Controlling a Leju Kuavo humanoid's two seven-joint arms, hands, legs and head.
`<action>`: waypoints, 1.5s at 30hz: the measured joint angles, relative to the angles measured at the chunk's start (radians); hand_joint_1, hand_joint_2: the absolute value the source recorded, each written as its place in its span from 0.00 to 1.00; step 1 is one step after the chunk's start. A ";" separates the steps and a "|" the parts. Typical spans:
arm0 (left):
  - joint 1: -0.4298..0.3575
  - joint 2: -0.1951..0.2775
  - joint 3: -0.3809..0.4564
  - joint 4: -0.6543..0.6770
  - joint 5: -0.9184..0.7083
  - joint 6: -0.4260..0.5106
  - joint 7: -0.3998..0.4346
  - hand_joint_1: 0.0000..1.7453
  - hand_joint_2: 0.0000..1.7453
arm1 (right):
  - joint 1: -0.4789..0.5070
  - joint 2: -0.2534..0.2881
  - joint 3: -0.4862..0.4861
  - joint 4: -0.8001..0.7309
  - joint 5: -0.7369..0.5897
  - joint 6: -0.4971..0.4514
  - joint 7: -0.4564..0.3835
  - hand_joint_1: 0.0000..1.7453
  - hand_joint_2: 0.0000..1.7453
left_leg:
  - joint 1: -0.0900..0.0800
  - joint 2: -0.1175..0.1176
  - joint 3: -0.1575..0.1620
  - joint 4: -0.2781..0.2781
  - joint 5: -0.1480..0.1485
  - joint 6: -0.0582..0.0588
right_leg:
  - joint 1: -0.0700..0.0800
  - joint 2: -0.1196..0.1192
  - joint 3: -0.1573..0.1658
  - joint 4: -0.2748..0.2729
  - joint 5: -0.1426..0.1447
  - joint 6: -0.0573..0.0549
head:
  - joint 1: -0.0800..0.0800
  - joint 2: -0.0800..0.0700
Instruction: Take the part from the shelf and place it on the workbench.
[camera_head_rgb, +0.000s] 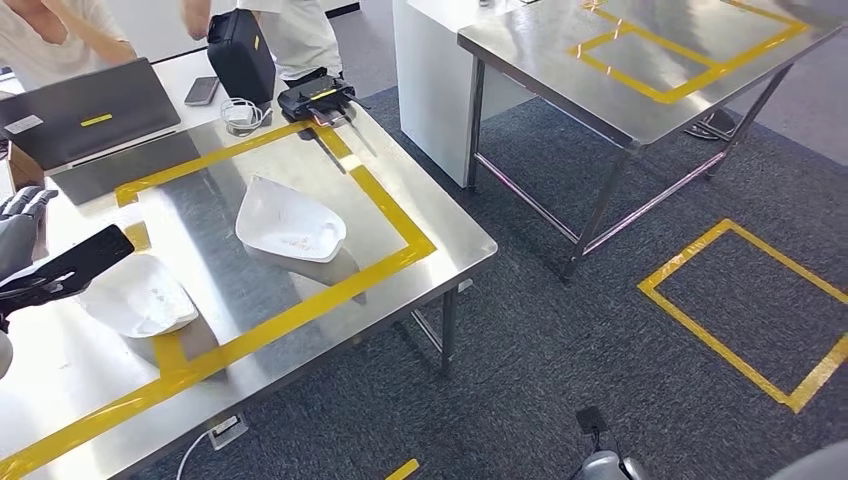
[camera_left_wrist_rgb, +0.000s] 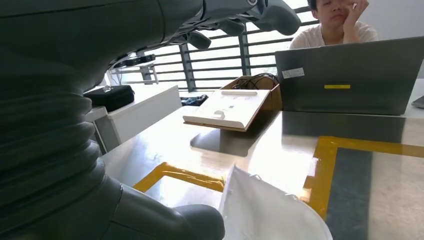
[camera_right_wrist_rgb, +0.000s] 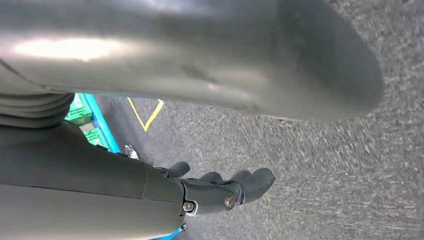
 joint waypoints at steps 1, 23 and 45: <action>-0.001 -0.004 0.000 0.000 -0.001 0.000 0.000 0.00 1.00 | 0.000 -0.001 0.000 0.000 0.000 -0.001 0.000 0.00 0.00 | 0.002 0.001 -0.005 -0.005 0.012 0.003 | 0.000 0.000 -0.016 0.046 -0.040 0.002 | 0.002 0.000; -0.008 -0.004 0.000 -0.004 -0.009 0.000 0.005 0.00 1.00 | -0.007 -0.003 -0.002 0.000 0.003 0.007 -0.008 0.00 0.00 | 0.019 -0.005 -0.056 0.186 -0.068 -0.060 | -0.006 -0.004 0.004 -0.031 0.036 -0.033 | -0.001 0.000; -0.020 -0.003 0.000 -0.015 -0.030 -0.003 0.005 0.00 1.00 | -0.013 -0.005 -0.002 0.000 0.015 0.009 -0.010 0.00 0.00 | 0.002 -0.001 -0.112 0.042 0.065 -0.036 | 0.003 -0.002 0.117 -0.044 -0.047 -0.031 | 0.001 0.000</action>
